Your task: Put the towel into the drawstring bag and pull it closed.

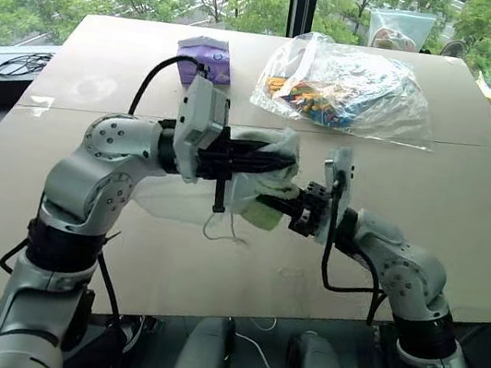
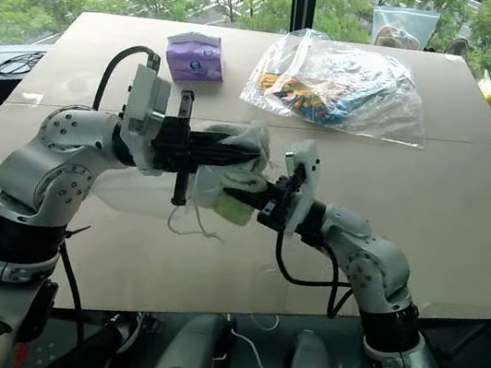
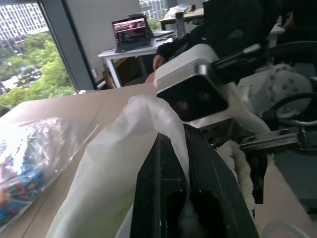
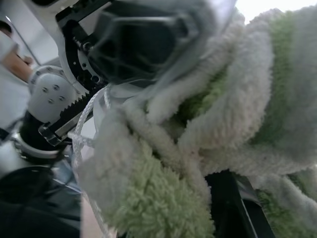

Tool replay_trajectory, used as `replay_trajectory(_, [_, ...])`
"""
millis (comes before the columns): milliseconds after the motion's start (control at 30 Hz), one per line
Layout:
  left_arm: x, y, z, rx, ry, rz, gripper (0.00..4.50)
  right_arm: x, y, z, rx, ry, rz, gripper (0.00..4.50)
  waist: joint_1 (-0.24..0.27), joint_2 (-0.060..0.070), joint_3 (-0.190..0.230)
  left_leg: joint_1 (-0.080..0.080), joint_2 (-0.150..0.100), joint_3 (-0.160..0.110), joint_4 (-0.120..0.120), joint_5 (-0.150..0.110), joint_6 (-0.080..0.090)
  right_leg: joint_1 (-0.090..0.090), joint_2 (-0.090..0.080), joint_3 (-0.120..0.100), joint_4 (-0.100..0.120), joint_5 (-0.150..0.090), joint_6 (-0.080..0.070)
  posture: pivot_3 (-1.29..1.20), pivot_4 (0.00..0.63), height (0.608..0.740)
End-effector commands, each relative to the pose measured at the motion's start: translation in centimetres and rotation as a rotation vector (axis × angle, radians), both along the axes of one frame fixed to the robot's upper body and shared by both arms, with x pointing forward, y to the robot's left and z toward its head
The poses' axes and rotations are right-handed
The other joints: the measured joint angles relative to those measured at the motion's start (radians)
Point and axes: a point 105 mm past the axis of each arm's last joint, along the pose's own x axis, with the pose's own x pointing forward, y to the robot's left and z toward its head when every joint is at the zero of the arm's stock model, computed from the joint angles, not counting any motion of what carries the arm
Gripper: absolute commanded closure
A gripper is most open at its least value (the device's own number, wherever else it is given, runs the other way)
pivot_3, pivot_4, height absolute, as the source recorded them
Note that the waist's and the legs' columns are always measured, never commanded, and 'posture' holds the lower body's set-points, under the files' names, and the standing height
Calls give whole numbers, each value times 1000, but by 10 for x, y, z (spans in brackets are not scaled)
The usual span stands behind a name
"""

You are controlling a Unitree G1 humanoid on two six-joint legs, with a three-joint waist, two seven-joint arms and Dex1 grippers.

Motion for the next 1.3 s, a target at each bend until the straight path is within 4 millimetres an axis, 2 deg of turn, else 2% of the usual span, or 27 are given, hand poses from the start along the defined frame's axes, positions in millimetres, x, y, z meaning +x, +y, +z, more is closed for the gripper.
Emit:
replay_trajectory(33, [-18,-9,1,19,16,-107,4500,-25,5,28,92,75,188,4484,0,0,0,0,0,0,0,0,0,0,0,0,0,0,0,0,150,740])
replay_trajectory(233, [-28,-16,-2,37,44,-165,4500,5,6,35,208,343,87,4484,-1,0,0,0,0,1,0,0,0,0,0,0,0,0,0,0,150,740])
replay_trajectory(400, [-31,-20,-3,34,49,-181,4500,16,5,36,286,517,55,4484,1,0,0,0,-1,1,0,0,0,0,0,0,0,0,1,0,150,740])
replay_trajectory(667, [-35,-23,-9,31,56,-186,4500,41,7,55,520,864,-36,4484,-3,0,0,0,0,-1,-1,0,0,0,0,1,0,1,1,0,150,740])
replay_trajectory(800, [-34,-23,-14,42,48,-176,4500,49,8,61,566,947,-88,4484,-1,0,0,0,0,-1,-2,0,0,-1,0,1,-1,0,1,0,150,740])
replay_trajectory(967, [-17,-17,-20,73,-58,-81,4500,66,-2,57,596,1025,-229,4484,-3,0,0,0,0,-1,-2,0,0,-1,0,2,-2,0,0,0,150,740])
replay_trajectory(1233, [17,-6,-27,118,-312,127,4500,100,-37,39,713,1115,-524,4484,-3,1,0,0,0,1,-6,0,0,-4,0,4,-2,0,0,0,150,740])
replay_trajectory(1267, [20,-6,-26,108,-332,155,4500,102,-40,37,723,1126,-556,3512,-3,1,0,0,0,1,-6,0,0,-4,0,5,-2,0,1,0,150,740])
replay_trajectory(1300, [24,-6,-25,97,-348,193,4500,105,-44,35,730,1137,-596,3175,-3,1,0,0,0,1,-7,0,0,-4,0,5,-2,1,1,0,150,740])
